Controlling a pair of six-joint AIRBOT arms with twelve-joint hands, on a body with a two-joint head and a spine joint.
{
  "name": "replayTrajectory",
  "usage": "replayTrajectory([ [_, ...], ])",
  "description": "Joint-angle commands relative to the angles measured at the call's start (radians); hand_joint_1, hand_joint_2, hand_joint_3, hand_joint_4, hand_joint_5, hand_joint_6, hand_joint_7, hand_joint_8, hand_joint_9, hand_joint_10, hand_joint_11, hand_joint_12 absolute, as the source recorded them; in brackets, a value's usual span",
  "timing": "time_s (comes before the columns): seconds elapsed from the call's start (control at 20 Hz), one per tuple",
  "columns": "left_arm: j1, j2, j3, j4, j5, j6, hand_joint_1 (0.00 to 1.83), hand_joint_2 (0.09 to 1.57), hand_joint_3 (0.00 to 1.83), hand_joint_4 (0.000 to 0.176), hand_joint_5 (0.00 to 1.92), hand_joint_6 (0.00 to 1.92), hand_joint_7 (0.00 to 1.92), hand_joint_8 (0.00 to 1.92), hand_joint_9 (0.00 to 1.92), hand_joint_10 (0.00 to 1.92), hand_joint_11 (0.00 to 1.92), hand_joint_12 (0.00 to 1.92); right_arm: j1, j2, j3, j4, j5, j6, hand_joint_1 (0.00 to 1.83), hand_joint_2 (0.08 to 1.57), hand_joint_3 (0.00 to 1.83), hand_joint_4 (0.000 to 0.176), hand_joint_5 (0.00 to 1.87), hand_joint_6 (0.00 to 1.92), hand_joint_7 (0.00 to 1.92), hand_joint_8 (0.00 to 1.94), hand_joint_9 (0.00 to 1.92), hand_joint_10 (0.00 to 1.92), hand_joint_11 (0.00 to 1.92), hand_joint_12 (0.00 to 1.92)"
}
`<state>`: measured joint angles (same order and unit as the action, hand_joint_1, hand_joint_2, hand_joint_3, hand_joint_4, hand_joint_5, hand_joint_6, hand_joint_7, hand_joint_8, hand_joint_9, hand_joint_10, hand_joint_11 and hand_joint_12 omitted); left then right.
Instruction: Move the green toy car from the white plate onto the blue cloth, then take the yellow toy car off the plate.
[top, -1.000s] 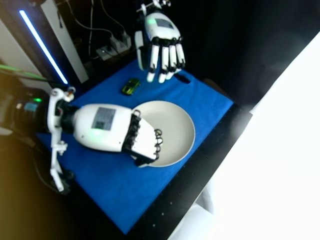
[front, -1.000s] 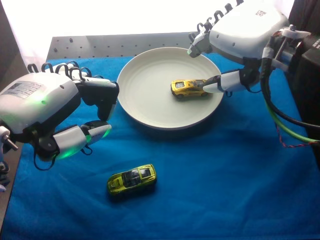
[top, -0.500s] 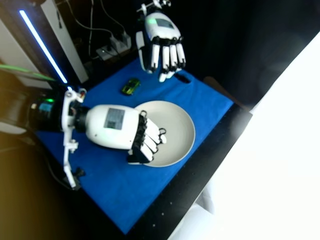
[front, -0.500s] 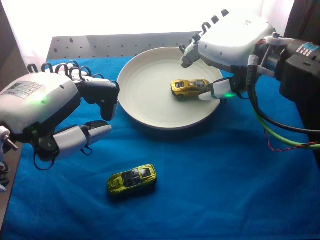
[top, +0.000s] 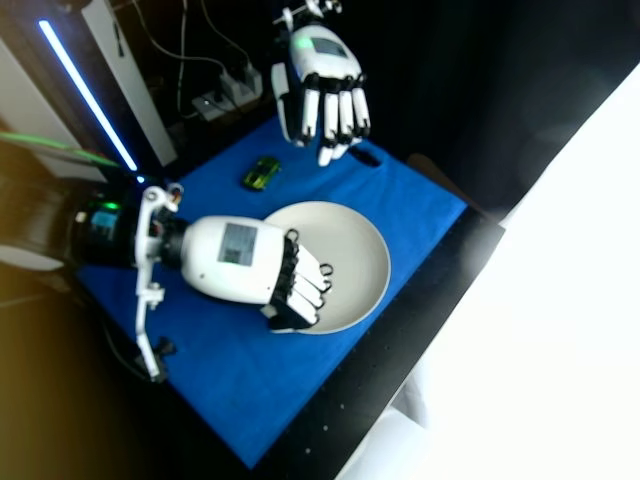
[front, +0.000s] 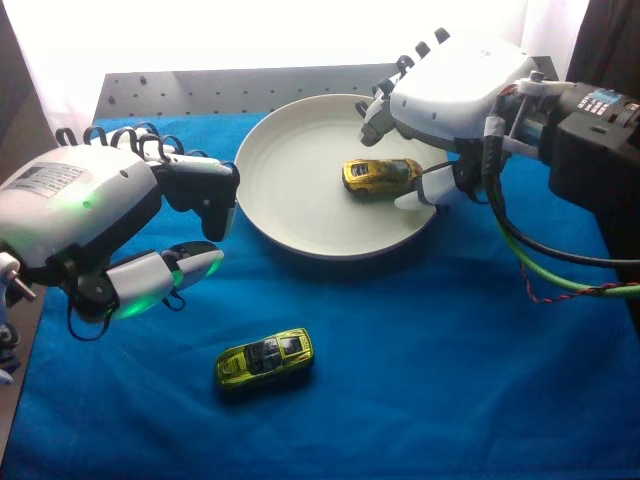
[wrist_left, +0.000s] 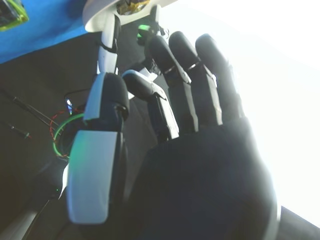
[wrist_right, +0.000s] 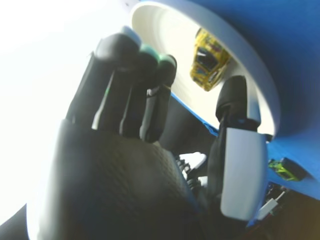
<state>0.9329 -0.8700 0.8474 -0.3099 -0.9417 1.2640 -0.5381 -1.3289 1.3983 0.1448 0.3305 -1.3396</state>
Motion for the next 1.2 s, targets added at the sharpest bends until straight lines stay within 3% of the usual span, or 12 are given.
replayTrajectory([
  [0.0, -0.008, -0.007, -0.002, 0.019, -0.12, -0.006, 0.81, 1.3, 0.0, 0.176, 0.63, 1.5, 0.61, 0.77, 0.42, 1.26, 0.22, 1.81, 0.018, -0.002, 0.004, -0.006, 0.108, -0.005, 0.92, 0.98, 0.0, 0.0, 0.76, 0.01, 0.63, 1.47, 0.69, 1.74, 0.73, 1.91],
  [0.05, -0.007, -0.007, -0.002, 0.019, -0.12, -0.007, 0.81, 1.3, 0.0, 0.176, 0.63, 1.5, 0.61, 0.78, 0.42, 1.27, 0.21, 1.82, 0.018, -0.002, 0.005, -0.006, 0.107, -0.005, 0.92, 0.98, 0.0, 0.0, 0.77, 0.01, 0.6, 1.47, 0.66, 1.73, 0.7, 1.92],
  [0.15, -0.007, -0.007, -0.002, 0.019, -0.12, -0.008, 0.8, 1.31, 0.0, 0.176, 0.62, 1.51, 0.59, 0.75, 0.41, 1.22, 0.2, 1.8, 0.018, -0.002, 0.005, -0.006, 0.106, -0.005, 0.92, 0.99, 0.0, 0.0, 0.76, 0.0, 0.58, 1.22, 0.6, 1.53, 0.57, 1.9],
  [0.2, -0.007, -0.007, -0.002, 0.019, -0.121, -0.009, 0.81, 1.3, 0.0, 0.176, 0.62, 1.51, 0.61, 0.72, 0.43, 1.2, 0.21, 1.78, 0.018, -0.002, 0.006, -0.006, 0.105, -0.005, 0.94, 0.98, 0.0, 0.0, 0.78, 0.01, 0.63, 1.44, 0.7, 1.74, 0.74, 1.92],
  [0.35, -0.007, -0.008, -0.002, 0.019, -0.122, -0.011, 0.81, 1.3, 0.0, 0.176, 0.63, 1.5, 0.63, 0.71, 0.44, 1.21, 0.23, 1.78, 0.018, -0.007, 0.01, -0.006, 0.101, -0.011, 0.95, 0.99, 0.0, 0.0, 0.79, 0.01, 0.62, 1.46, 0.67, 1.71, 0.69, 1.92],
  [0.4, -0.007, -0.008, -0.002, 0.019, -0.122, -0.012, 0.81, 1.3, 0.0, 0.176, 0.62, 1.51, 0.62, 0.71, 0.44, 1.23, 0.23, 1.79, 0.018, -0.009, 0.011, -0.006, 0.099, -0.012, 0.94, 0.99, 0.0, 0.0, 0.78, 0.01, 0.58, 1.34, 0.62, 1.6, 0.61, 1.91],
  [0.55, -0.007, -0.009, -0.002, 0.019, -0.124, -0.014, 0.81, 1.3, 0.0, 0.176, 0.63, 1.5, 0.65, 0.64, 0.45, 1.17, 0.23, 1.75, 0.018, -0.012, 0.014, -0.006, 0.096, -0.012, 0.93, 1.0, 0.0, 0.0, 0.77, 0.0, 0.6, 0.72, 0.52, 1.14, 0.38, 1.73],
  [0.6, -0.007, -0.009, -0.002, 0.019, -0.124, -0.015, 0.82, 1.3, 0.0, 0.176, 0.63, 1.49, 0.65, 0.64, 0.47, 1.17, 0.24, 1.76, 0.018, -0.013, 0.016, -0.006, 0.094, -0.012, 0.93, 1.0, 0.0, 0.0, 0.78, 0.01, 0.62, 0.77, 0.52, 1.24, 0.41, 1.76],
  [0.8, -0.005, -0.01, -0.002, 0.02, -0.125, -0.02, 0.81, 1.3, 0.0, 0.176, 0.62, 1.51, 0.63, 0.68, 0.45, 1.22, 0.22, 1.77, 0.018, -0.018, 0.022, -0.005, 0.089, -0.012, 0.96, 1.0, 0.0, 0.0, 0.84, 0.02, 0.61, 1.47, 0.66, 1.73, 0.69, 1.92],
  [0.85, -0.004, -0.01, -0.002, 0.02, -0.125, -0.022, 0.8, 1.31, 0.0, 0.176, 0.61, 1.52, 0.63, 0.68, 0.45, 1.19, 0.22, 1.75, 0.018, -0.019, 0.024, -0.005, 0.088, -0.012, 0.98, 1.0, 0.0, 0.0, 0.85, 0.02, 0.63, 1.44, 0.69, 1.69, 0.71, 1.92],
  [1.0, -0.003, -0.01, -0.002, 0.021, -0.126, -0.025, 0.8, 1.31, 0.0, 0.176, 0.61, 1.52, 0.63, 0.68, 0.45, 1.18, 0.23, 1.74, 0.018, -0.022, 0.028, -0.005, 0.085, -0.012, 1.03, 1.01, 0.0, 0.0, 0.89, 0.03, 0.69, 0.94, 0.65, 1.28, 0.54, 1.74],
  [1.15, -0.003, -0.01, -0.002, 0.022, -0.127, -0.028, 0.81, 1.3, 0.0, 0.176, 0.62, 1.5, 0.63, 0.66, 0.46, 1.15, 0.24, 1.73, 0.018, -0.027, 0.033, -0.005, 0.08, -0.012, 1.1, 1.02, 0.0, 0.0, 0.93, 0.04, 0.74, 1.01, 0.71, 1.36, 0.63, 1.79],
])
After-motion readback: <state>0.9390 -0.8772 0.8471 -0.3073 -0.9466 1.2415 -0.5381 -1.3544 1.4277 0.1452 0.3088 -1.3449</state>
